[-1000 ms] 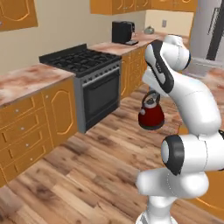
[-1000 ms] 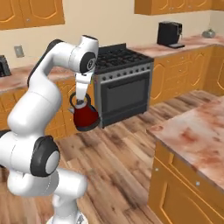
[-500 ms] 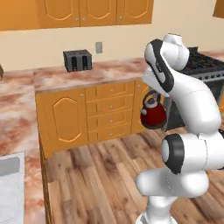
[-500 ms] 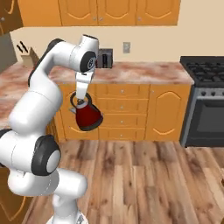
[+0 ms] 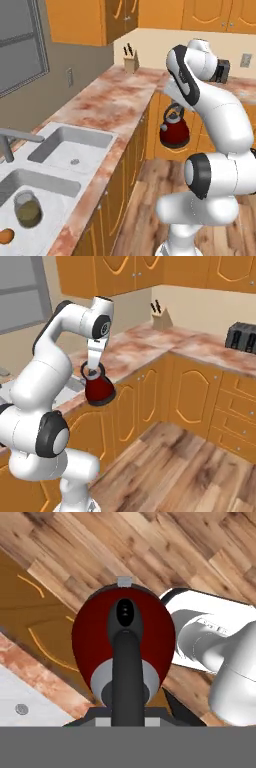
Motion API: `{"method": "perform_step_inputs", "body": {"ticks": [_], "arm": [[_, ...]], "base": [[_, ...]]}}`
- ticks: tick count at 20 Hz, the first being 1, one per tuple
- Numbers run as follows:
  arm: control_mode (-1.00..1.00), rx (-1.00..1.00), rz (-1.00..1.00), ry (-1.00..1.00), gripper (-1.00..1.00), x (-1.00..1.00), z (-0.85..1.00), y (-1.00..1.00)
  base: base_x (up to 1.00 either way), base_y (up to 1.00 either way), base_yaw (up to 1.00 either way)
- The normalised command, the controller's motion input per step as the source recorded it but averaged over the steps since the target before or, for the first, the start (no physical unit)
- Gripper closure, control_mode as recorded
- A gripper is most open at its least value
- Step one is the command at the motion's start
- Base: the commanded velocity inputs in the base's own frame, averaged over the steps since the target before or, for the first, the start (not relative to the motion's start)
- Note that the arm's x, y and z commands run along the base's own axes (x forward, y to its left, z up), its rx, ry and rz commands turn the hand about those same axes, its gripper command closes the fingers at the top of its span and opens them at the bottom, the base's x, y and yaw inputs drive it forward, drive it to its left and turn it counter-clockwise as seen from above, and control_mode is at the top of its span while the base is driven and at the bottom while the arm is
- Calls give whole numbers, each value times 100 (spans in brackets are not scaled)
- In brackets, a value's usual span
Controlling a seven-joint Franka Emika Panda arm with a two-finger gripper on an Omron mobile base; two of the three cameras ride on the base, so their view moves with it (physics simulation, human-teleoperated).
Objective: Pick the jar and kettle and place them in the sink. Then turn on the water.
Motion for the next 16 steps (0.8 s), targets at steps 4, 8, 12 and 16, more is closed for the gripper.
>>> {"method": "perform_step_inputs", "body": {"ticks": [4,8,12,16], "arm": [[100,0,0,0,100,0,0,0],[100,0,0,0,100,0,0,0],[100,0,0,0,100,0,0,0],[100,0,0,0,100,0,0,0]], "base": [[-13,9,98],[-13,15,98],[-8,20,98],[-4,17,98]]}}
